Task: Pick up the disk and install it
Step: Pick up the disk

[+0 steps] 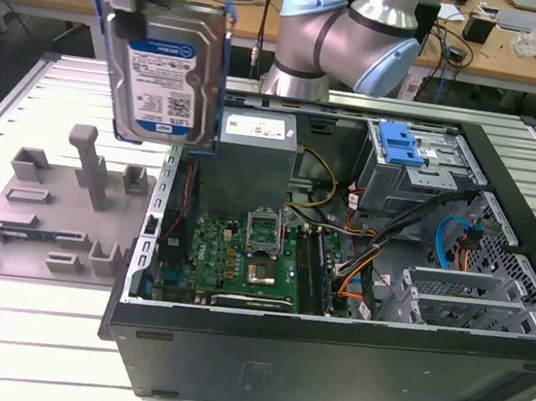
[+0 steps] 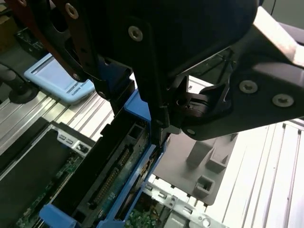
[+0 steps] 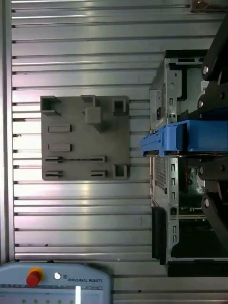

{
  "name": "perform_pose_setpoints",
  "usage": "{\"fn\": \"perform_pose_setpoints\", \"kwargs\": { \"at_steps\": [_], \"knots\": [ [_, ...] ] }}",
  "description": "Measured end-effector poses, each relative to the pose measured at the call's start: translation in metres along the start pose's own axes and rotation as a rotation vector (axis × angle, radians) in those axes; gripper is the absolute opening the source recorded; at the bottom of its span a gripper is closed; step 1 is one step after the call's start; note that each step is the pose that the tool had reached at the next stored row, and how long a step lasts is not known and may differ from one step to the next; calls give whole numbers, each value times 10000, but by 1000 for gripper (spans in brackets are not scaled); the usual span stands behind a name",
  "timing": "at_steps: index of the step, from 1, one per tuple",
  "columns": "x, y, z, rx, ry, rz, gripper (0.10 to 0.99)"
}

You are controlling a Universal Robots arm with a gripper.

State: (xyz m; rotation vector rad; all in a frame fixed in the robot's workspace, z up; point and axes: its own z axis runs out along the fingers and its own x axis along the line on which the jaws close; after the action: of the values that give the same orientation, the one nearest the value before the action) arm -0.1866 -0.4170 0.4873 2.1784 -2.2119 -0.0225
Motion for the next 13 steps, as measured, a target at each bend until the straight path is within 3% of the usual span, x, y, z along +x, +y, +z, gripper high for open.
{"fn": "perform_pose_setpoints", "kwargs": {
  "at_steps": [2, 4, 7, 11, 13],
  "knots": [
    [46, -138, -5, 0, 0, 0, 369],
    [75, -218, -7, -1, 0, -2, 369],
    [176, -469, -14, -2, 0, -2, 369],
    [249, -629, -19, -1, 2, 0, 369],
    [312, -769, -23, -2, 5, 0, 369]
  ]
}}
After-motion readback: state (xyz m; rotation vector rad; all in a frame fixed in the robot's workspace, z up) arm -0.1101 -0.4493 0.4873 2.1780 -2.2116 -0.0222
